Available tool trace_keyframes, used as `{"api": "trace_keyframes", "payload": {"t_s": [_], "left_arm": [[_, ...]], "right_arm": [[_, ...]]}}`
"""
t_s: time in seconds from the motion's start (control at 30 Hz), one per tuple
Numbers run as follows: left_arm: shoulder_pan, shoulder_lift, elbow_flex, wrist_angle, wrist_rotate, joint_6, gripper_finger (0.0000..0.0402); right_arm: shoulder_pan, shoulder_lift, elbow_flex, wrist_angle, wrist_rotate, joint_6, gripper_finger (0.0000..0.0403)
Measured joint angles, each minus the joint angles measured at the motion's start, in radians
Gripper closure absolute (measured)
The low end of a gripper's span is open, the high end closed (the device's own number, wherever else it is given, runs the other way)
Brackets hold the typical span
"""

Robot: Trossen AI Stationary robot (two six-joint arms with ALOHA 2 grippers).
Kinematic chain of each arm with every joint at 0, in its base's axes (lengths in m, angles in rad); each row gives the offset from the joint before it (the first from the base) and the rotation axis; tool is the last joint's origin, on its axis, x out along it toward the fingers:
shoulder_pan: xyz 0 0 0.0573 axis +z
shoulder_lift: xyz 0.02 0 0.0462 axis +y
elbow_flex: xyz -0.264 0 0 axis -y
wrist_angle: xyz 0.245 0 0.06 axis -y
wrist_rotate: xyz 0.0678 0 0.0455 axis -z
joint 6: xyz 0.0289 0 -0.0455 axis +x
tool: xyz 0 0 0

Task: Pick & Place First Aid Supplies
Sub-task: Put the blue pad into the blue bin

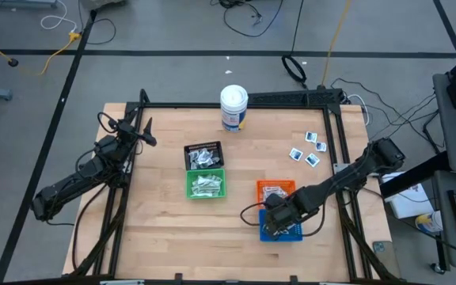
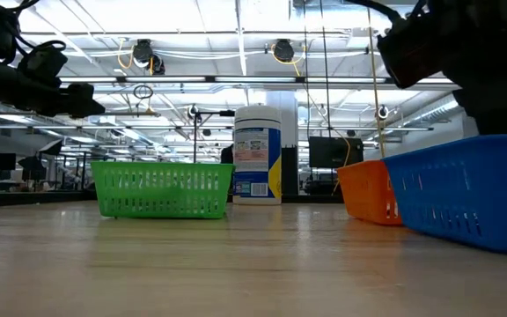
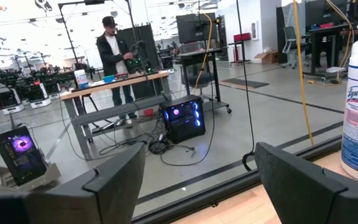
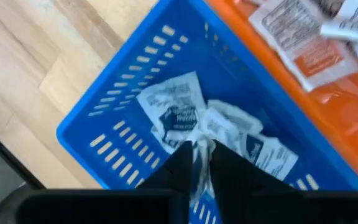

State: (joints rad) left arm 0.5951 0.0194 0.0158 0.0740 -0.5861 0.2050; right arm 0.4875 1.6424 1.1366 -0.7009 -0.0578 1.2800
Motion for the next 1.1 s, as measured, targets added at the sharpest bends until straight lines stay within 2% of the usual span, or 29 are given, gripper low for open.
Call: {"api": "trace_keyframes", "payload": {"t_s": [0.3,0.47,0.67,0.9,1.1], "left_arm": [[0.000,0.000,0.000,0.000,0.000,0.000,0.0096],[0.000,0.000,0.000,0.000,0.000,0.000,0.0096],[0.000,0.000,0.000,0.000,0.000,0.000,0.0096],[0.000,0.000,0.000,0.000,0.000,0.000,0.0096],[0.000,0.000,0.000,0.000,0.000,0.000,0.0096]], "right_arm": [[-0.042,-0.037,0.031,-0.041,-0.026,-0.073,0.0220],[-0.111,-0.106,0.053,-0.073,-0.026,-0.132,0.0176],[-0.207,-0.186,0.053,-0.087,-0.024,-0.235,0.0170],[-0.343,-0.266,0.053,-0.089,-0.023,-0.472,0.0181],[-0.512,-0.321,0.053,-0.119,-0.022,-0.563,0.0183]]}}
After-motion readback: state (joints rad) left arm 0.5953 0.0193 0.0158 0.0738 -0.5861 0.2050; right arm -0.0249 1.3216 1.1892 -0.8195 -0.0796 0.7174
